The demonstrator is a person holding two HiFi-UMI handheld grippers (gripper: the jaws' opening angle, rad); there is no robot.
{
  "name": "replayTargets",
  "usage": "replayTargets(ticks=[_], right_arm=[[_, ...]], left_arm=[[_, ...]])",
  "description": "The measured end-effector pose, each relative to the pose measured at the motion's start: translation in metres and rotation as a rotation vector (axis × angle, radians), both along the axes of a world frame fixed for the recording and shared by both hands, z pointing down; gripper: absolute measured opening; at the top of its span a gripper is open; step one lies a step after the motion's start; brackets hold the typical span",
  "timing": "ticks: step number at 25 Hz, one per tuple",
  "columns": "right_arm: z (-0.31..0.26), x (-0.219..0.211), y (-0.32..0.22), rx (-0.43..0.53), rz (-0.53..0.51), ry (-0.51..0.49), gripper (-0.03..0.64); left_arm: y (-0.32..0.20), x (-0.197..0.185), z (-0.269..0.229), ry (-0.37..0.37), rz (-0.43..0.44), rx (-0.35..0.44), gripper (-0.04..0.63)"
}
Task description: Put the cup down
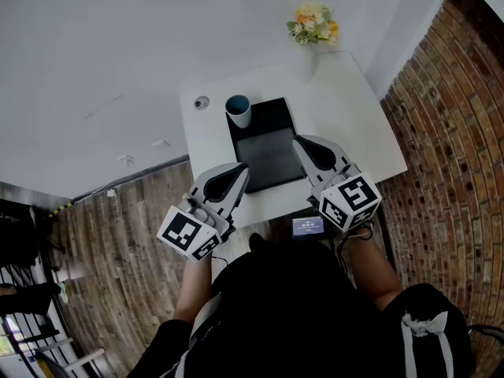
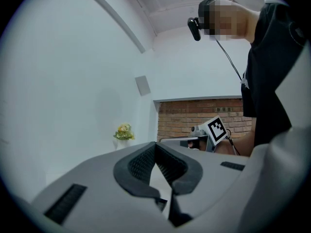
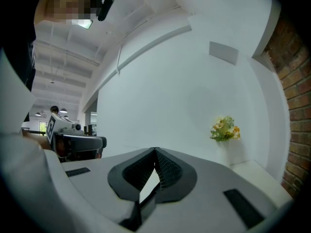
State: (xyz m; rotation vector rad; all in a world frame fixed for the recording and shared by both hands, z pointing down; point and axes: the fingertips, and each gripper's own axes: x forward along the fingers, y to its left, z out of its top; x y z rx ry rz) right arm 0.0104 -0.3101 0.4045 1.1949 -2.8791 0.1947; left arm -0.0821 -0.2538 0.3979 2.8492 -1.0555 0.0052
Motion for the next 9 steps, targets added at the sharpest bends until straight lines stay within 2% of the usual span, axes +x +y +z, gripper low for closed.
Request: replayTargets(ticks=[9], right_arm=[[0.0011, 0.0044, -0.0041, 0.007, 0.024, 0.015, 0.012]], left_arm=[[-0.0034, -0.0013, 0.0018, 0.008, -0.007, -0.005, 0.007]])
